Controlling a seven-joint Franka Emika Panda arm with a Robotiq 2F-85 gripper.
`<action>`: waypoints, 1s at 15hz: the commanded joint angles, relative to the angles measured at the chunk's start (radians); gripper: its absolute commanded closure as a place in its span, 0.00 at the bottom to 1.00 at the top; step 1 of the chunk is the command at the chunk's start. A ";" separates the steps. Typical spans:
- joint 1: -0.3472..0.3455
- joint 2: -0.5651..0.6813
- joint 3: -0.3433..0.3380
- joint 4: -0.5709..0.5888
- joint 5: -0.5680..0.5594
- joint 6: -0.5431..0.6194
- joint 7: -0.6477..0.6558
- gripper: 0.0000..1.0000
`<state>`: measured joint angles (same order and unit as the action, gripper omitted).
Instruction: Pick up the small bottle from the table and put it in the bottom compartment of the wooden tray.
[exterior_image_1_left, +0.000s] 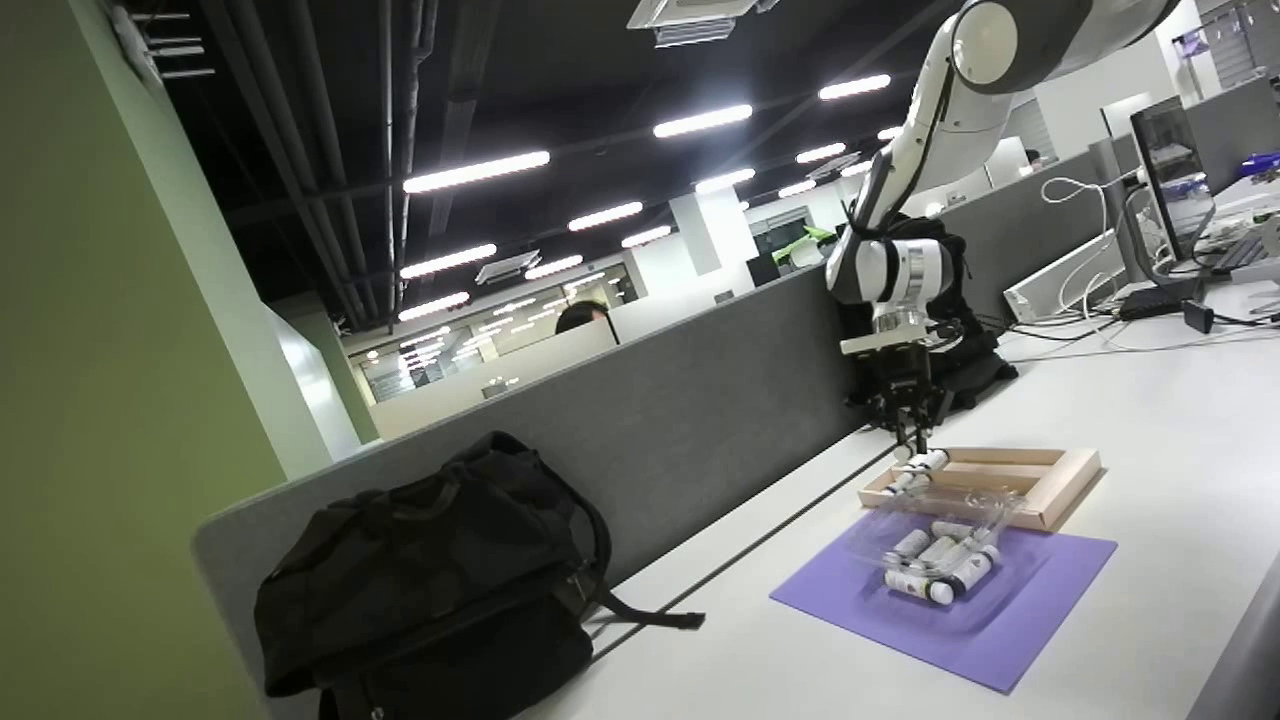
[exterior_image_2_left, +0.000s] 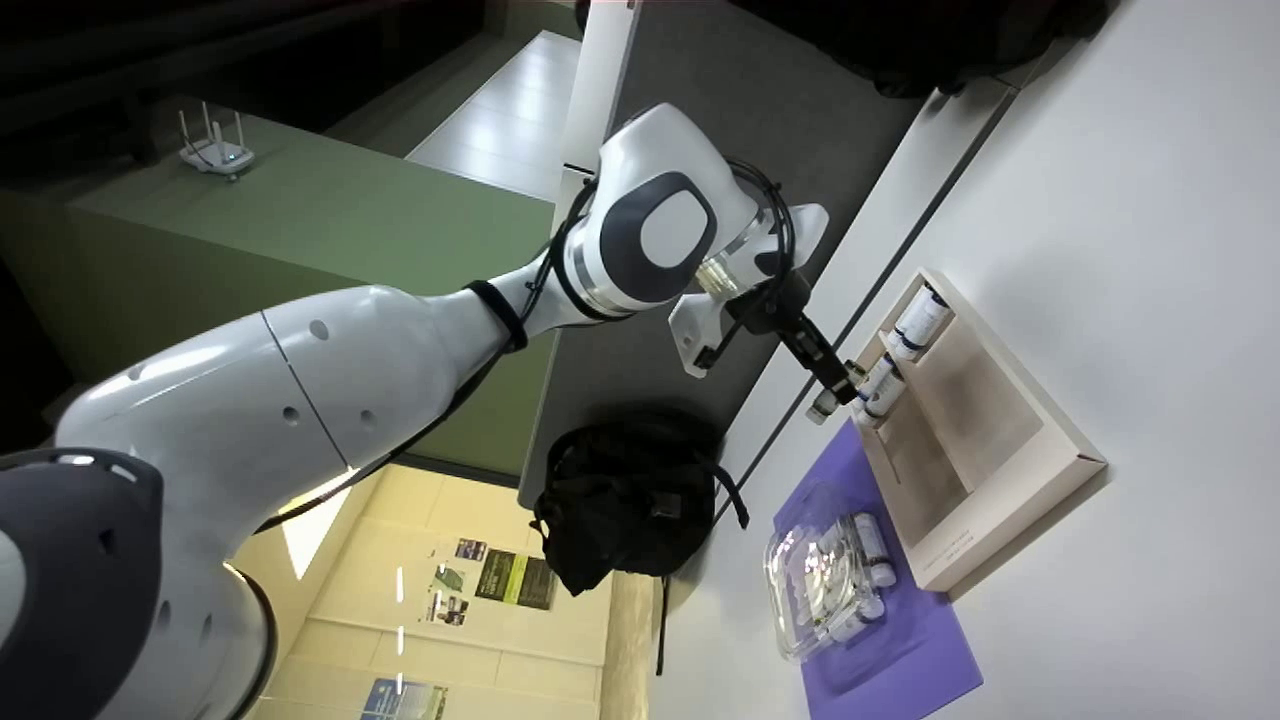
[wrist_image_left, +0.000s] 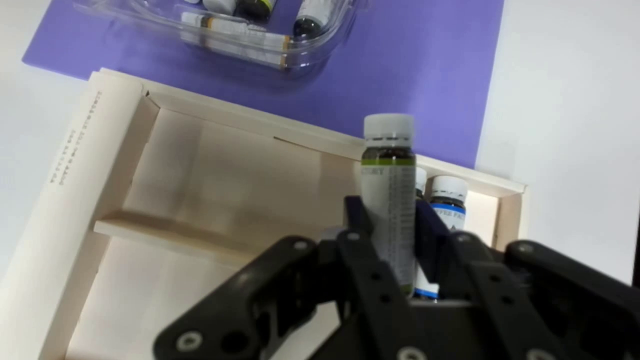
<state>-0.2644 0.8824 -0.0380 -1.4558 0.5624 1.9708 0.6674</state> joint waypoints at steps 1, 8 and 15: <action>0.014 0.024 -0.013 0.009 0.025 -0.004 0.006 0.88; 0.017 0.074 -0.026 0.018 0.029 -0.011 0.033 0.88; 0.015 0.101 -0.043 0.042 0.023 -0.026 0.053 0.77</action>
<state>-0.2570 0.9671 -0.0654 -1.4541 0.5764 1.9715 0.6775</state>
